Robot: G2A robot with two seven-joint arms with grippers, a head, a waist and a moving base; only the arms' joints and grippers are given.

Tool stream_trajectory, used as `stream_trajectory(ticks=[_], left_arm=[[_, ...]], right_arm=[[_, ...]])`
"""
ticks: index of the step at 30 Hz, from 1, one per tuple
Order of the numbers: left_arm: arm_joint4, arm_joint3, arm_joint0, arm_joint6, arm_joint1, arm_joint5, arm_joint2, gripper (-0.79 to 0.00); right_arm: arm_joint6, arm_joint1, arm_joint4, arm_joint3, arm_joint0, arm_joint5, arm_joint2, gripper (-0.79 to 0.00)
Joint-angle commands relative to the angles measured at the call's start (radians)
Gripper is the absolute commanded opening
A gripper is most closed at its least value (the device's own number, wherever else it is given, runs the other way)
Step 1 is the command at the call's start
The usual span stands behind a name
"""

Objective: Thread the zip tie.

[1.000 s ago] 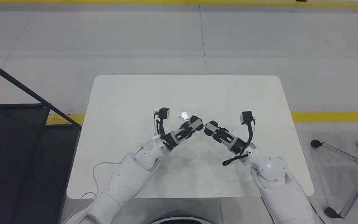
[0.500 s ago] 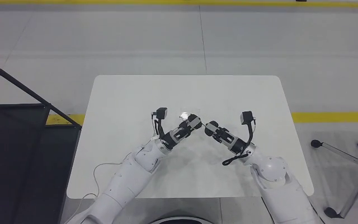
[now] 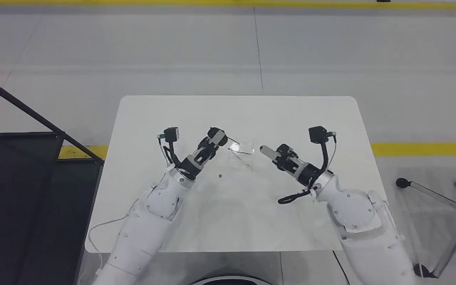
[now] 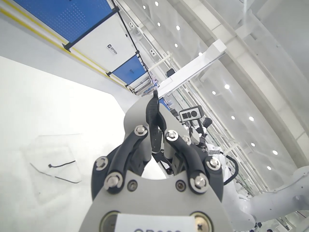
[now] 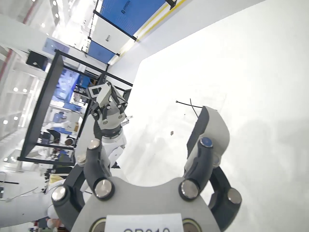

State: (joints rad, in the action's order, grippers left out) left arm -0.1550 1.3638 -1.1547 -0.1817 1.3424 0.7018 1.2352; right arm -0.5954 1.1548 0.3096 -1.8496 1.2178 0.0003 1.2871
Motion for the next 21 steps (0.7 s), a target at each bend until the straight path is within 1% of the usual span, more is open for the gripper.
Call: stream_trajectory(ticks=[1, 3, 5, 16, 17, 18, 21], left_arm=[[0.004, 0.061, -0.035, -0.039, -0.01, -0.054, 0.035, -0.785], [0.005, 0.099, -0.058, -0.072, -0.018, -0.095, 0.061, -0.785], [-0.005, 0.121, -0.071, -0.086, -0.023, -0.11, 0.078, -0.785], [-0.005, 0.121, -0.071, -0.086, -0.023, -0.11, 0.078, -0.785], [-0.007, 0.122, -0.072, -0.086, -0.023, -0.114, 0.077, -0.785], [-0.009, 0.124, -0.074, -0.094, -0.023, -0.13, 0.072, -0.785], [-0.006, 0.127, -0.064, -0.106, -0.025, -0.182, 0.083, -0.785]], right_arm=[[-0.029, 0.0, 0.046, -0.021, -0.02, 0.045, -0.015, 0.0], [-0.033, 0.0, 0.05, -0.025, -0.023, 0.053, -0.017, 0.0], [-0.033, 0.0, 0.05, -0.025, -0.023, 0.053, -0.017, 0.0], [-0.03, 0.0, 0.053, -0.031, -0.021, 0.044, -0.022, 0.0], [-0.038, 0.0, 0.071, -0.04, -0.022, 0.02, -0.036, 0.0], [-0.048, -0.001, 0.108, -0.044, -0.03, 0.021, -0.048, 0.0], [-0.091, 0.004, 0.212, -0.073, -0.082, 0.085, -0.108, 0.0]])
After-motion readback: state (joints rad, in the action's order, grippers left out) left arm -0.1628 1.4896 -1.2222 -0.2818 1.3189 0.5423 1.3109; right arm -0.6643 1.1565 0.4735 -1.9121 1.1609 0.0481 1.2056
